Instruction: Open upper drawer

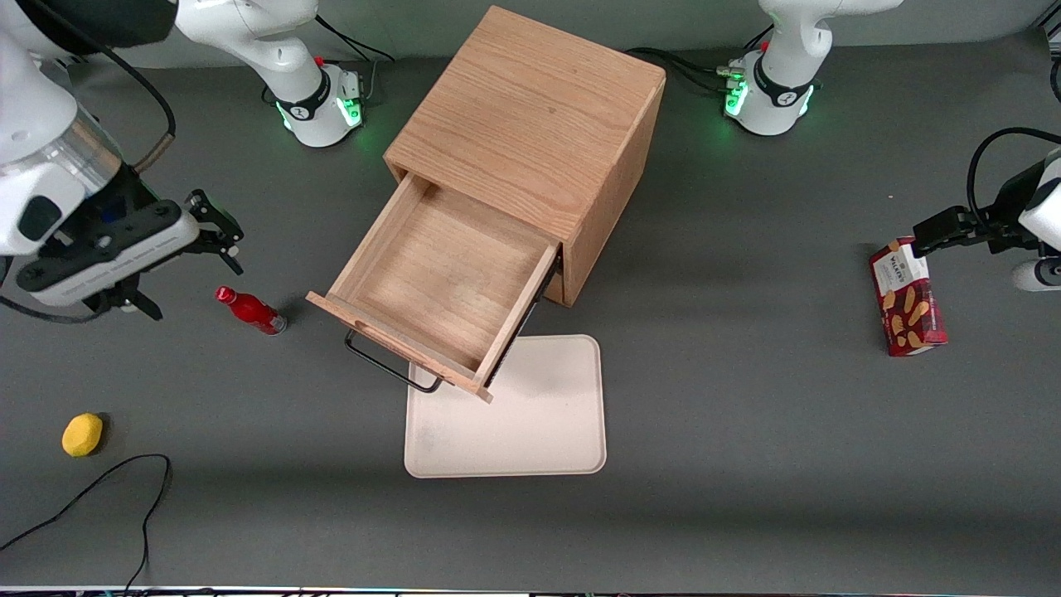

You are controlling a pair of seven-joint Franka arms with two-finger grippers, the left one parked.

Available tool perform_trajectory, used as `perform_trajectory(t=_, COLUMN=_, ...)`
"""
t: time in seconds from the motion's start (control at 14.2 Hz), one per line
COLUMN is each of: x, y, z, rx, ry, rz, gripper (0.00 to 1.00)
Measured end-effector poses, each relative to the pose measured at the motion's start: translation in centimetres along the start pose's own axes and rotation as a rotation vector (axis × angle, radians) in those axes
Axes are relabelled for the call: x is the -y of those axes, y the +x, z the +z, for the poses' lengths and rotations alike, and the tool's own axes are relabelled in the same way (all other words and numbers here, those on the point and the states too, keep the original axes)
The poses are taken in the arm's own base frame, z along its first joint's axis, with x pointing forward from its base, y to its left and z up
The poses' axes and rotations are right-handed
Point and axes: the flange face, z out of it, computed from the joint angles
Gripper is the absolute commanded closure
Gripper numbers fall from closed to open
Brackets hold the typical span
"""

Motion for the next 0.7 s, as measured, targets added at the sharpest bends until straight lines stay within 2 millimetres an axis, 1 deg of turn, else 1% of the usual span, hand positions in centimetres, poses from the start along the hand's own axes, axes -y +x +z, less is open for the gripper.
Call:
perform_trajectory(t=0.21, x=0.4, y=-1.5, z=-1.2, rx=0.0, ry=-0.003, rz=0.237, gripper=0.0)
perform_trajectory(t=0.42, x=0.8, y=-2.9, z=-1.6, rx=0.027, ry=-0.005, rz=0.464, gripper=0.0)
perform_trajectory(t=0.56, x=0.7, y=-3.9, z=-1.9, rx=0.046, ry=-0.01, rz=0.526, gripper=0.0)
perform_trajectory(t=0.7, x=-0.5, y=-5.1, z=-2.1, rx=0.052, ry=-0.016, rz=0.559, gripper=0.0)
